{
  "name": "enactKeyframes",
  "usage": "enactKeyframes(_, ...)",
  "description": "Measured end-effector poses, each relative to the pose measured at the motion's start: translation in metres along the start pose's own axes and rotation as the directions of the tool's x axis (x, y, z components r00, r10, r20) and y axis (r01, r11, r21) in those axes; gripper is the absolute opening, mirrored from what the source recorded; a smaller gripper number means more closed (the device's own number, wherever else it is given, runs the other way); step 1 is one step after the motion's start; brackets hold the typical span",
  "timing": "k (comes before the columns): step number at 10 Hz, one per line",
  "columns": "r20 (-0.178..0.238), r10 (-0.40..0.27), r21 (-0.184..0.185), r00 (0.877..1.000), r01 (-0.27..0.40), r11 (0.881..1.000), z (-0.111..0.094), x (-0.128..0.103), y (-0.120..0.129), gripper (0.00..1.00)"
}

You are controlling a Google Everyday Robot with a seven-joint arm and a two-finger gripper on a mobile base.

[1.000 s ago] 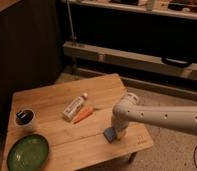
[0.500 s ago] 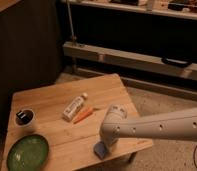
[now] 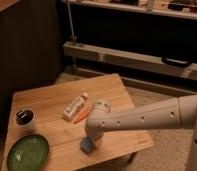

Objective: Wipe the white sponge on the table

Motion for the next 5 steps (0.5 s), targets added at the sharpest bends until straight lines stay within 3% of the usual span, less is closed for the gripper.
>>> enactKeyframes(2, -0.004, 0.018, 0.020, 1.000, -0.018, 1.000, 0.007, 0.017, -0.023, 0.06)
enactKeyframes(5, -0.033, 0.097, 0.060, 0.995, -0.095, 0.994, 0.001, 0.065, -0.047, 0.06)
